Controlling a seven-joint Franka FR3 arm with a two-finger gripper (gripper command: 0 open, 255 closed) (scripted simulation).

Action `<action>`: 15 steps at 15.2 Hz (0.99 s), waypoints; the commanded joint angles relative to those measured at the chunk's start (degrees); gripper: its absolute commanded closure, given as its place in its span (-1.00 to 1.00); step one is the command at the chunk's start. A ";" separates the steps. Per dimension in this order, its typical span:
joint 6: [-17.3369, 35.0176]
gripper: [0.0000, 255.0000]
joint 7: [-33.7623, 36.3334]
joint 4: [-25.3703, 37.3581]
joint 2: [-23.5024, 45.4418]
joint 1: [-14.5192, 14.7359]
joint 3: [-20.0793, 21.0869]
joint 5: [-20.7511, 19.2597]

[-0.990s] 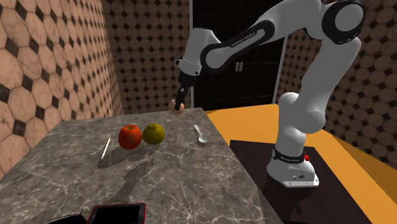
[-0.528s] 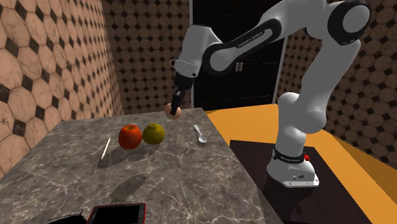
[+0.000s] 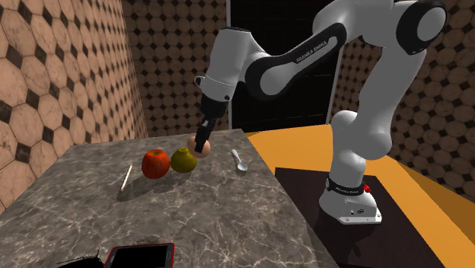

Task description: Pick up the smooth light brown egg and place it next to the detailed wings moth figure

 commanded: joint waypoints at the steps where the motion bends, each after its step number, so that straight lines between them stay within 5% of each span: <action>1: -0.57 1.00 3.69 1.42 1.04 0.75 2.41 -0.68; 15: -6.83 1.00 28.17 19.45 16.82 5.75 16.21 -11.66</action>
